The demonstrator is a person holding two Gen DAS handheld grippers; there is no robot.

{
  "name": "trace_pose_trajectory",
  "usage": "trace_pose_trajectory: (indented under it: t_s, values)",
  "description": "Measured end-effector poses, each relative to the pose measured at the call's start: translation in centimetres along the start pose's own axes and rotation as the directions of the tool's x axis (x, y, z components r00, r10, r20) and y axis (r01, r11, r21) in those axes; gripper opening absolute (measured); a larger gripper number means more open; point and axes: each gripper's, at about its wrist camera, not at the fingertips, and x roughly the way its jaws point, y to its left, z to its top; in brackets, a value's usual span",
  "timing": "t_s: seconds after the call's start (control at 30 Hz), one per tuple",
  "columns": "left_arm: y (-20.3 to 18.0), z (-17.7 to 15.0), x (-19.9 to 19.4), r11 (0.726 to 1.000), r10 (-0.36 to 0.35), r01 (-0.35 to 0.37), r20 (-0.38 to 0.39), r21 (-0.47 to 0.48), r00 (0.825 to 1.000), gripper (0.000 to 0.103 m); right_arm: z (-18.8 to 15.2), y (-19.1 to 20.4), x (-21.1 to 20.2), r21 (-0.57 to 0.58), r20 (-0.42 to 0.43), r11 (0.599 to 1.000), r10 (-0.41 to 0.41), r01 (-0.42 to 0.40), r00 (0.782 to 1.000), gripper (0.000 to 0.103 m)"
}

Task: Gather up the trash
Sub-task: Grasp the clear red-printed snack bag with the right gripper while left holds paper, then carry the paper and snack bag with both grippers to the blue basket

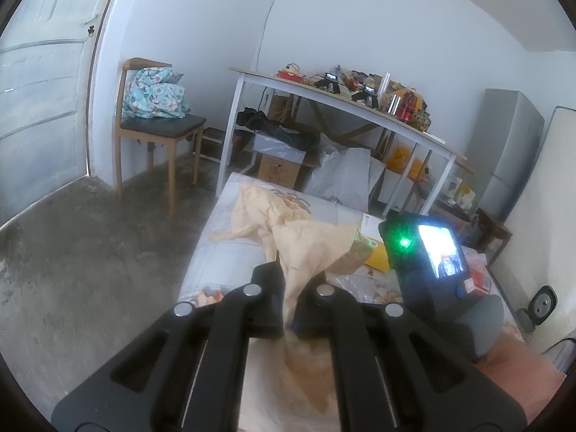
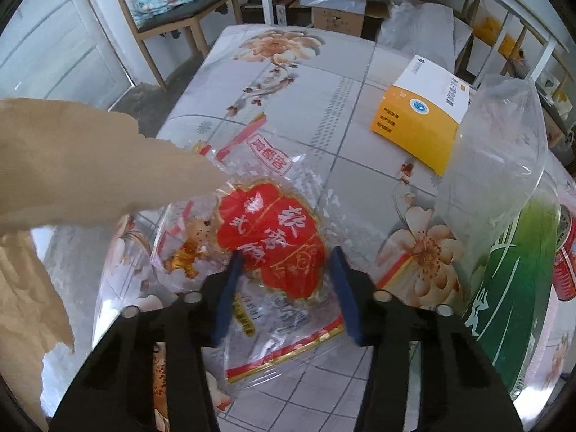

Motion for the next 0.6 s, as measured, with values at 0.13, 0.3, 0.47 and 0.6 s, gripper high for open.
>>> trace_pose_trajectory:
  t_s: [0.13,0.3,0.47,0.6]
  values:
    - [-0.1,-0.1,0.0,1.000,0.002,-0.002,0.000,0.005,1.000,0.001,0.0,-0.1,-0.3,0.009,0.007,1.000,0.029,-0.029,1.000,0.025]
    - [0.4,0.0,0.2,1.000,0.001,-0.001,-0.002,-0.001,1.000,0.001,0.0,0.0,-1.0,0.004,0.013,0.998,0.062,-0.062,0.998,0.015]
    - [0.2,-0.4,0.3,1.000,0.002,-0.002,0.001,-0.006,1.000,0.001,0.2,0.3,-2.2,0.009,0.045,0.997,0.072,-0.072,0.996,0.014]
    - [0.0,-0.4,0.1,1.000,-0.001,0.001,0.013,-0.009,1.000,0.001,0.3,0.1,-3.7,0.031,0.077,0.997,0.074,-0.076,0.994,0.014]
